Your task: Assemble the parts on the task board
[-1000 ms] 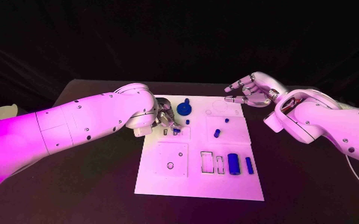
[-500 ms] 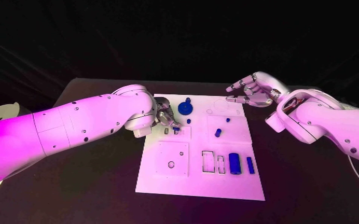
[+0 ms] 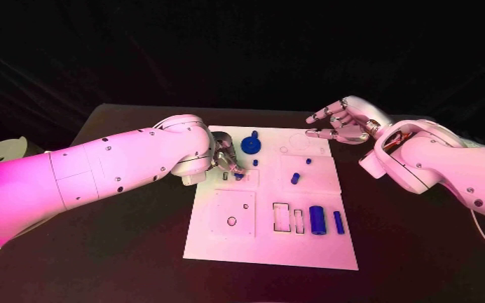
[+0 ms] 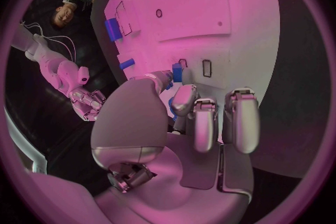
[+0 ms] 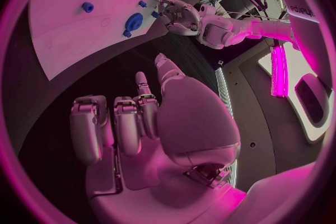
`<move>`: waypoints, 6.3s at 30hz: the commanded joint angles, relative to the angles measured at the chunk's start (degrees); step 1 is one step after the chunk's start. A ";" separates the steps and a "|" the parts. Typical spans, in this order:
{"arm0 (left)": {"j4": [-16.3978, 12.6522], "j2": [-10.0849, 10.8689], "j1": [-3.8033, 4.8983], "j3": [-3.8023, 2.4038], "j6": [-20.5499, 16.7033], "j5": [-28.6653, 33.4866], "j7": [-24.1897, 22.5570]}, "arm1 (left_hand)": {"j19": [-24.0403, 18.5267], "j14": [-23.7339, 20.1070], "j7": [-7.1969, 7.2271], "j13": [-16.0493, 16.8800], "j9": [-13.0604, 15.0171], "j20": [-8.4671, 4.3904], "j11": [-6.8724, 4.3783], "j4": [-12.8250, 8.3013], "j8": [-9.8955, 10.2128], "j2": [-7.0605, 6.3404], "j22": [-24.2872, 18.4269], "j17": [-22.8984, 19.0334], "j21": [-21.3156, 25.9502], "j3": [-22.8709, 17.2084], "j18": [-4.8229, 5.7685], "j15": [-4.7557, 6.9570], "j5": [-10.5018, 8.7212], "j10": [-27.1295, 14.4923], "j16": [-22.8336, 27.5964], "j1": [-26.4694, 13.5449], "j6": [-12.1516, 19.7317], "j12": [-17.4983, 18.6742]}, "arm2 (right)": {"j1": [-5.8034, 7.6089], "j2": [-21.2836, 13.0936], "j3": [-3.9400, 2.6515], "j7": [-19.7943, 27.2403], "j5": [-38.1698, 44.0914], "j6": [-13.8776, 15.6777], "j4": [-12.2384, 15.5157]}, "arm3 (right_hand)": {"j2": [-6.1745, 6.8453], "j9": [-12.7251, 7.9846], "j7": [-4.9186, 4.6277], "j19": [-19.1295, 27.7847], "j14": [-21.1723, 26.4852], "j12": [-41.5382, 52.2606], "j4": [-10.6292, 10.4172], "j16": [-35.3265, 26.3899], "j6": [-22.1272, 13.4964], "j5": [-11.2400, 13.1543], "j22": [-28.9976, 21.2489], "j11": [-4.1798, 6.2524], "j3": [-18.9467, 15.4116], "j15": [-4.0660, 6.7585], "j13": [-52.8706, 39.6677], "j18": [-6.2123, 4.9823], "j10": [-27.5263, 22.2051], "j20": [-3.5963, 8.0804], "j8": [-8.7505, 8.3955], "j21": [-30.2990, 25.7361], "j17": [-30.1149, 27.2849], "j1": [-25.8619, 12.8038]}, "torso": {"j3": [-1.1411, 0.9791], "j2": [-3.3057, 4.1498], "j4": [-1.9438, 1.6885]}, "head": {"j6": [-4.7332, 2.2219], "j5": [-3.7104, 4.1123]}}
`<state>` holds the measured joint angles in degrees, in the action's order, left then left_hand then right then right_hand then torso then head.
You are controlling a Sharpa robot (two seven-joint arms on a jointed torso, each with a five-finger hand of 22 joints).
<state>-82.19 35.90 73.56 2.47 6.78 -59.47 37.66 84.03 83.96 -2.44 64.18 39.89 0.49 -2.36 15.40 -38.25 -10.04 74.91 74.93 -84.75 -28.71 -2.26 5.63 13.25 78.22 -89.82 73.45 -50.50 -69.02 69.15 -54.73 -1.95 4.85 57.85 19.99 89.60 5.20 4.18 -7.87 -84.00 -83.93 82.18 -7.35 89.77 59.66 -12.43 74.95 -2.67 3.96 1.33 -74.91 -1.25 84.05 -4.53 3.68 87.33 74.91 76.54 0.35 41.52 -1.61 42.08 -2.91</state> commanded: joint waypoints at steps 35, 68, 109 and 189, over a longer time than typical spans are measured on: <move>0.55 -0.41 -0.07 0.22 4.47 -3.12 0.68 | 3.62 6.04 0.98 1.06 0.80 -0.01 -0.30 -11.28 -0.54 -0.84 7.65 15.07 -0.57 -9.71 0.64 0.15 6.84 1.65 -0.18 -4.02 -2.02 -1.07 | -0.07 0.07 0.01 0.36 0.55 -1.01 0.04 | -0.56 0.09 0.16 -2.71 -6.02 -0.20 0.01 0.08 0.46 -0.26 9.00 -0.17 -0.49 -0.10 -11.52 -0.20 2.80 -0.37 0.21 -0.36 14.87 -0.17 | -0.02 0.05 0.05 | 0.47 -0.15; 2.56 -1.65 -0.17 0.45 6.59 -2.91 0.66 | 4.02 6.04 2.19 3.10 1.10 -0.69 -1.18 -6.07 -0.40 1.67 8.89 15.07 -1.20 2.22 0.89 0.89 6.73 2.62 -0.18 -12.49 -4.85 -2.78 | -0.07 -0.39 0.01 0.26 0.55 -1.04 0.44 | -0.55 0.09 0.17 -2.67 -6.00 -0.34 -0.04 0.03 0.46 -0.30 8.91 -0.16 -0.57 -0.09 -11.46 -0.22 2.75 -0.36 0.20 -0.40 14.80 -0.26 | -0.03 -0.01 0.03 | 0.85 -0.02; 1.45 0.01 -0.17 -0.52 1.14 -1.13 0.32 | 3.96 6.04 2.28 3.60 2.05 -0.89 -1.22 1.34 -0.45 5.03 8.81 15.07 -0.82 26.61 0.80 1.09 -10.43 2.65 -0.18 -17.19 -5.30 -3.06 | -0.07 -0.40 0.02 0.24 0.34 -1.06 0.13 | -0.48 0.08 0.20 -2.60 -6.00 -0.40 -0.56 0.02 0.42 -0.49 8.74 -0.13 -1.29 -0.06 -11.41 -0.26 2.74 -0.31 0.14 -0.51 14.79 -1.07 | 0.00 -0.03 -0.01 | 0.55 0.16; 24.56 -9.39 3.89 -1.62 16.02 -0.68 -3.15 | 3.01 6.04 -0.08 -2.28 -5.71 0.75 0.80 0.61 5.23 11.28 6.16 15.07 1.67 33.00 0.13 -0.66 -8.95 -1.03 -0.18 -3.81 -3.42 1.15 | -0.23 0.85 0.16 0.48 0.11 -1.28 -1.40 | -0.57 0.08 0.22 -2.60 -6.00 -0.35 -0.63 0.03 0.41 -0.65 8.74 -0.11 -1.41 -0.04 -11.43 -0.26 2.76 -0.30 0.14 -0.51 14.81 -1.12 | -0.07 0.00 -0.01 | 0.22 -0.54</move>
<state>-57.65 26.67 77.46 0.85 22.01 -60.91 35.19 84.03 83.97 -2.55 61.86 34.26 1.52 -1.45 16.27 -32.79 1.20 74.91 74.91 -82.91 4.43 -2.27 4.81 4.10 76.88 -89.82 69.05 -53.66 -67.47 68.96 -53.96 -1.79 4.94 57.76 19.47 88.21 4.74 4.17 -7.68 -84.00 -83.92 81.97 -7.98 89.77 59.86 -12.87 74.92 -2.67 3.02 1.32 -74.90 -1.26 84.05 -4.53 3.68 87.10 74.94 76.08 0.30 41.51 -1.61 42.27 -3.40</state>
